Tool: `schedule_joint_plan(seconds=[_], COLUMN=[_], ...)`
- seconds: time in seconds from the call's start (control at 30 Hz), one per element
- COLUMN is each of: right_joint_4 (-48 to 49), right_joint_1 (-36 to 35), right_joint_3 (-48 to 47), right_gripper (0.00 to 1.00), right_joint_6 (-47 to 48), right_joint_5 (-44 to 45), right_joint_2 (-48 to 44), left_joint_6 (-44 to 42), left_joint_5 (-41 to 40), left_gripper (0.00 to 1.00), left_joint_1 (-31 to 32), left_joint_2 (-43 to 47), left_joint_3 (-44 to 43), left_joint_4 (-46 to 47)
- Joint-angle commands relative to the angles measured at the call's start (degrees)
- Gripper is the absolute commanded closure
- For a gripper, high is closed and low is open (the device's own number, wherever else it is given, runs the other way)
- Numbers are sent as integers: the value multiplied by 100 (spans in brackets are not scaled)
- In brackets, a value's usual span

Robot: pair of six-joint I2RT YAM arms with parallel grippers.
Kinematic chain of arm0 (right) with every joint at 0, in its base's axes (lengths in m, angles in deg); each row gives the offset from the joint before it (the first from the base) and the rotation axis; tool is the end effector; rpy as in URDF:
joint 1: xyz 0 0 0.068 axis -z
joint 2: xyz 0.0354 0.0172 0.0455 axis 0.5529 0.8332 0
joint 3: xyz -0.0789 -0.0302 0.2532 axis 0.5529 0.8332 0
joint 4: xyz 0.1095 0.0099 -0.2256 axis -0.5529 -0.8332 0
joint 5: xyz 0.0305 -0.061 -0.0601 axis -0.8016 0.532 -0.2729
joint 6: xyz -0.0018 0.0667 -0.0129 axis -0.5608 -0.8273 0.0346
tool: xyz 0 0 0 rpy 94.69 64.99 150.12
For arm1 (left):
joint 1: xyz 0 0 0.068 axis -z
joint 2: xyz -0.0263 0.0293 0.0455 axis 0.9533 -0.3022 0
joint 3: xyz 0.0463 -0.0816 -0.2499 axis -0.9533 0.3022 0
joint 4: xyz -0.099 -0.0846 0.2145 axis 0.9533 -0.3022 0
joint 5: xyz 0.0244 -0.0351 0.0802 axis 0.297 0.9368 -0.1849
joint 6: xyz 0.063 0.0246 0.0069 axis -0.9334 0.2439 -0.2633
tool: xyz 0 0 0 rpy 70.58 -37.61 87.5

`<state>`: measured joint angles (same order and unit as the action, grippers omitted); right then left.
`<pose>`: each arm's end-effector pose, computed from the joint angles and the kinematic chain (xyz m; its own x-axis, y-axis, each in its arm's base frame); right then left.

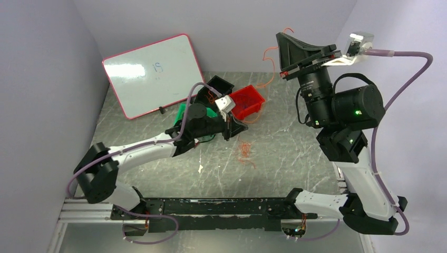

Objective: Untangle the cables
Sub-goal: Untie the cable.

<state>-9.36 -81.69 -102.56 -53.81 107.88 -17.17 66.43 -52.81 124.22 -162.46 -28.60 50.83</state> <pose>0.1159 0.1013 0.6013 0.3517 0.5051 -0.7882 -0.5462 0.7945 0.2655 0.2076 -0.2964 0.2941 -0.3045 -0.0306 -0.9520 0.9093 0.2882 -0.3001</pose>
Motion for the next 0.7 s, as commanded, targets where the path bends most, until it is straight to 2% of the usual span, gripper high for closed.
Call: schedule_joint_plan(seconds=[0.0, 0.13, 0.37, 0.67], right_joint_4=[-305, 70, -1049, -1144], right_joint_1=[-27, -35, -38, -33], right_joint_3=[170, 955, 306, 253], right_gripper=[100, 100, 100, 100], right_joint_6=[-469, -1140, -1735, -1483], right_joint_5=[589, 882, 1264, 1233], right_joint_2=[-16, -356, 81, -126], left_joint_6=[-226, -350, -164, -83], left_joint_5=[-343, -448, -816, -920], left_gripper=[93, 93, 93, 93], left_joint_1=[22, 22, 22, 22], left_joint_2=[548, 638, 804, 891], left_joint_3=[-348, -726, -1080, -1226], left_joint_4=[-709, -1407, -1926, -2291])
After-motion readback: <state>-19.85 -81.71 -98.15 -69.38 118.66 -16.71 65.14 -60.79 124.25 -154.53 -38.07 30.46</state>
